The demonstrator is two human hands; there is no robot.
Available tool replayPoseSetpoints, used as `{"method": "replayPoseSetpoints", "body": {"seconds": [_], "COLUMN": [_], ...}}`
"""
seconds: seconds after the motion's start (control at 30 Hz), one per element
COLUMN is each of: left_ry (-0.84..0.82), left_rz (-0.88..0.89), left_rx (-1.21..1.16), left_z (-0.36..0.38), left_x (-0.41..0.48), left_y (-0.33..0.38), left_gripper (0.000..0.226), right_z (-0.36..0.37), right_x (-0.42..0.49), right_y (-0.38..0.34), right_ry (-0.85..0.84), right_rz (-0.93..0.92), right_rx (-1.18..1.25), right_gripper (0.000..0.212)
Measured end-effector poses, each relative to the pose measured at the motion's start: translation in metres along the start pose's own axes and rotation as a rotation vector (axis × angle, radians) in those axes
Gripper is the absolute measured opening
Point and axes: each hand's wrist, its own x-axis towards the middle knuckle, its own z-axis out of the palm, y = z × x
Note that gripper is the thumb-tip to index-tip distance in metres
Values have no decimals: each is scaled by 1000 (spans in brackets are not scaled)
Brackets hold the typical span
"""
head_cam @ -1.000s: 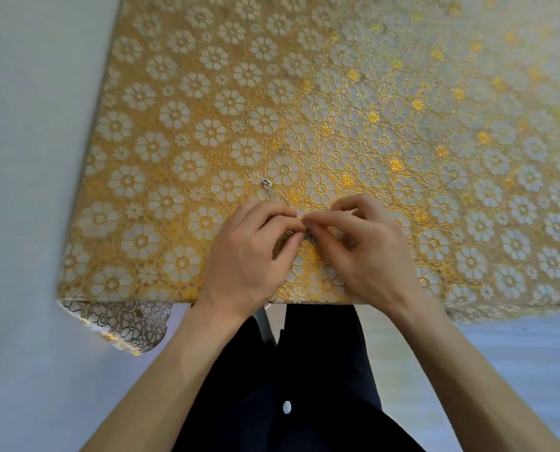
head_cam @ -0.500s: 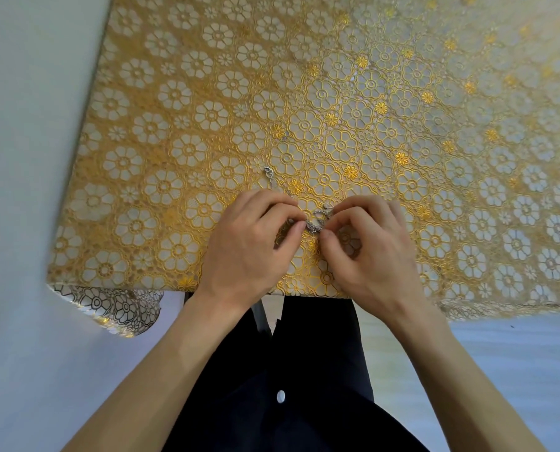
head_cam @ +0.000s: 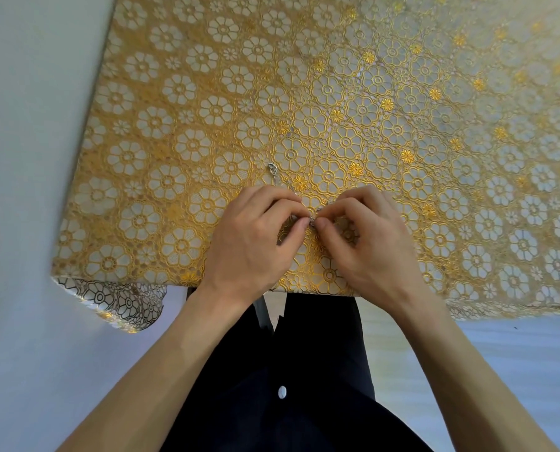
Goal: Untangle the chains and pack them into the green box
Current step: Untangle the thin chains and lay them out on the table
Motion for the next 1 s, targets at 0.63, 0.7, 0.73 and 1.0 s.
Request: {"method": "replayPoseSetpoints", "body": {"seconds": [0.63,0.7,0.73,1.0], "left_ry": [-12,-20,-24,-41], "left_rz": [-15,-23,-25,-18], "left_rx": [3,7,10,44], "left_z": [0,-1,-1,-2], "left_x": [1,1,1,2], "left_y": [2,2,2,4], "left_gripper": [8,8,8,10], "right_z": [-5,-4,-4,-5], "right_x": [-2,-3,-3,-3], "right_y": [4,4,5,6], "right_ry": [-20,-4,7,31], "right_rz": [191,200,200,210], "right_rx": [137,180,202,264], "right_gripper": [11,10,11,15]}}
